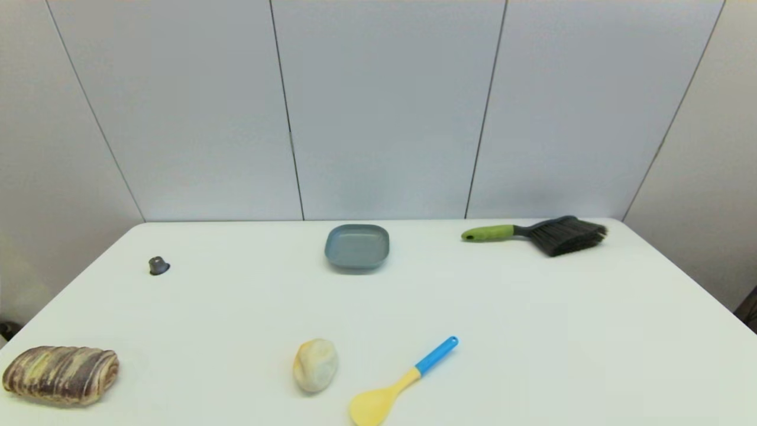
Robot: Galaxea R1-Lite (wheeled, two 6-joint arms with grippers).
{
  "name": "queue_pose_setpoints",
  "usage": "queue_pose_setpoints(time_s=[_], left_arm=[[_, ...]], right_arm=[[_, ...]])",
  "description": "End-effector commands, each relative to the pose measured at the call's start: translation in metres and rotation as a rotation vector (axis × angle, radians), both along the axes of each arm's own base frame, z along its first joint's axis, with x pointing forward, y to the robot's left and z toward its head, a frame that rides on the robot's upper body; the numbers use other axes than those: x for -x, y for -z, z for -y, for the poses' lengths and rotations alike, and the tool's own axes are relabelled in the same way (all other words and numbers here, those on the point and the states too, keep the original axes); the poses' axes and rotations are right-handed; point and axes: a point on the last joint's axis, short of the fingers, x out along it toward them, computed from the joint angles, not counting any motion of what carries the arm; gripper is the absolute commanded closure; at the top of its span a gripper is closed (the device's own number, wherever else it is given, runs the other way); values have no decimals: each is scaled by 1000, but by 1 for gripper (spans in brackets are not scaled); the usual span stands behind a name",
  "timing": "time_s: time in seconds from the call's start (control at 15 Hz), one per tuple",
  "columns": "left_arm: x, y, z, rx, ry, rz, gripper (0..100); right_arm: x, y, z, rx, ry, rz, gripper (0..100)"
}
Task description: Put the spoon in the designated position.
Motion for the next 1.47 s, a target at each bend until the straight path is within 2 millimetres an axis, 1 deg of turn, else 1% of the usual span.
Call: queue_pose_setpoints(time_s=[0.07, 0.33, 1.47], left_arm=[[2, 3, 0, 3, -2, 75, 0], [2, 2, 0, 118, -16, 80, 0], [2, 2, 0, 118, -17, 80, 0]], right_arm=[[0, 0, 0, -1, 0, -2, 0], [0, 0, 0, 1, 0, -2, 0], [0, 0, 0, -1, 2, -2, 0]])
